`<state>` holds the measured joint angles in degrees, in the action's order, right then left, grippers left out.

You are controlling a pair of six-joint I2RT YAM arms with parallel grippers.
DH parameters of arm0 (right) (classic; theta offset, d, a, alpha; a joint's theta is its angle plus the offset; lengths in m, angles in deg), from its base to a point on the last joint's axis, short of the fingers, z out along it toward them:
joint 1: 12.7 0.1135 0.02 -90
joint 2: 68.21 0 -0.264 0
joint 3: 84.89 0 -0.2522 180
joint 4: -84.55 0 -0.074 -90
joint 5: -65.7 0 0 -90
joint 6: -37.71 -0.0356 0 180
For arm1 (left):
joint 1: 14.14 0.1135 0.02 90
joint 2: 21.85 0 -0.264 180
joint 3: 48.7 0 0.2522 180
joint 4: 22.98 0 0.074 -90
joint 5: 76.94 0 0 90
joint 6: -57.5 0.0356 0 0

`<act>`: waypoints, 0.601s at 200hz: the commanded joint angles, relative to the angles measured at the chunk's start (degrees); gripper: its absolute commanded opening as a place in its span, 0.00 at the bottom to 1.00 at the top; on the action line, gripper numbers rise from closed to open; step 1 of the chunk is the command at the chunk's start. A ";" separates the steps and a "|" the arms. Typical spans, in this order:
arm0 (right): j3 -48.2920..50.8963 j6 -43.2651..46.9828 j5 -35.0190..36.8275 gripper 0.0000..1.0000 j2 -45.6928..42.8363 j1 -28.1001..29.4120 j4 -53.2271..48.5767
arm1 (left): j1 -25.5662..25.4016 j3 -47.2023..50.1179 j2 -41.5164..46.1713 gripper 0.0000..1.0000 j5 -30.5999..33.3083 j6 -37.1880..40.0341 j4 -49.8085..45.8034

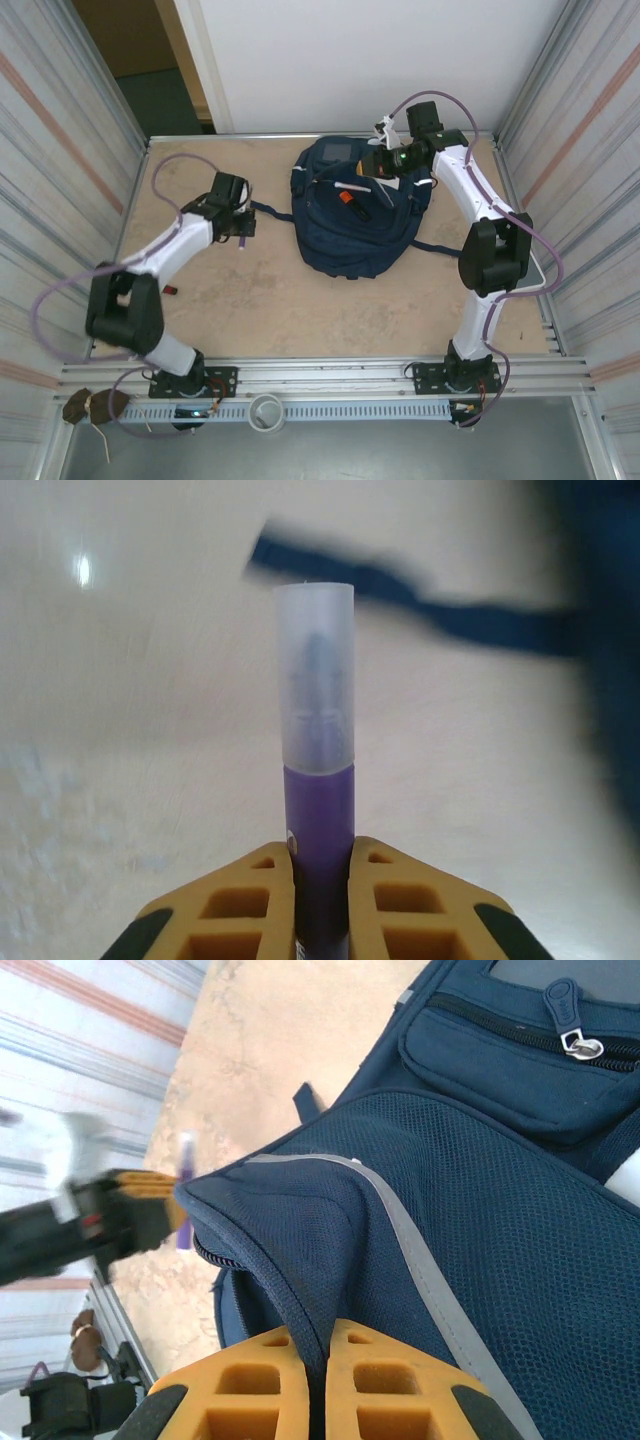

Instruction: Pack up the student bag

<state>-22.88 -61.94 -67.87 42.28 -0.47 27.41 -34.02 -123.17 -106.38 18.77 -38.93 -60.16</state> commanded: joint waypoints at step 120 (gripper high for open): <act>-7.57 1.71 -2.57 0.00 0.02 -0.10 -4.87 | -27.23 -8.57 -3.18 0.04 5.79 66.86 20.17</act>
<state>-26.99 -60.73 -67.65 42.87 -0.45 22.51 -60.86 -129.22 -108.96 23.08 19.79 -41.08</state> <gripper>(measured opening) 0.076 0.140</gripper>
